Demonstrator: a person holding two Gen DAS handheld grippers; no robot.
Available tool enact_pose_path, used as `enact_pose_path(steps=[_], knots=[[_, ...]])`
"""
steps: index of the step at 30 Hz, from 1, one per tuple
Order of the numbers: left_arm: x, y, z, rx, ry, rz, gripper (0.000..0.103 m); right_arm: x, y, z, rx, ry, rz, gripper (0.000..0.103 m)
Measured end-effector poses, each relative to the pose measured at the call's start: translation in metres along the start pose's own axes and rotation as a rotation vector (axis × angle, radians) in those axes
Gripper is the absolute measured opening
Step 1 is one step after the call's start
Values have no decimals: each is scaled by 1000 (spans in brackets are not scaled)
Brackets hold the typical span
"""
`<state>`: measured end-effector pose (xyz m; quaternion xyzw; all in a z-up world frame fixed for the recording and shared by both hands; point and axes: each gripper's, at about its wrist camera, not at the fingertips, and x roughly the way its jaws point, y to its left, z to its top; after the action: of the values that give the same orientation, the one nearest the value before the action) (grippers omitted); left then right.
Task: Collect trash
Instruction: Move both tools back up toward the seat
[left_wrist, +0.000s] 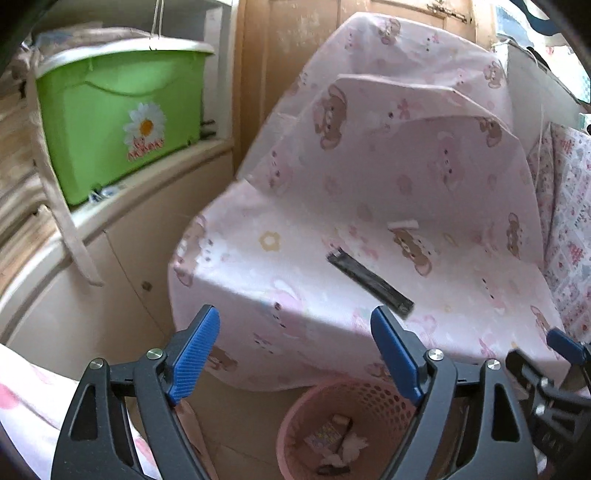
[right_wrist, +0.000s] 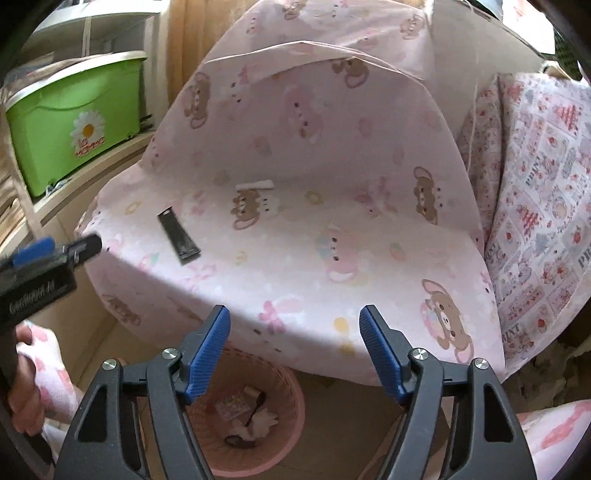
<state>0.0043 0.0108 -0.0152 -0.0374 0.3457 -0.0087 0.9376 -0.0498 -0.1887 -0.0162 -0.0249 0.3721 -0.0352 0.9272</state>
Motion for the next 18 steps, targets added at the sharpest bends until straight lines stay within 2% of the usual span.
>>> enact_pose_path(steps=[2,6,8,10,11,13,15,18], knots=[[4,2,-2,-25,19,1,69,1,-7,1,35,3,2,74],[7,4,0,-38,35,-6,68,5,-14,3,63,13,5,74],[5,4,1,-40,17,12,73,6,-15,4,64,6,-13,74],[5,3,1,-30,9,55,95,6,-16,5,61,-1,-22,74],[6,2,0,-21,7,90,98,7,-16,5,60,-3,-23,74],[14,-1,-2,8,25,171,100,10,-17,6,65,0,-23,75],[21,-2,-4,22,50,162,100,13,-19,7,73,7,-24,76],[23,-2,-5,8,40,134,100,16,-20,7,70,14,-42,76]])
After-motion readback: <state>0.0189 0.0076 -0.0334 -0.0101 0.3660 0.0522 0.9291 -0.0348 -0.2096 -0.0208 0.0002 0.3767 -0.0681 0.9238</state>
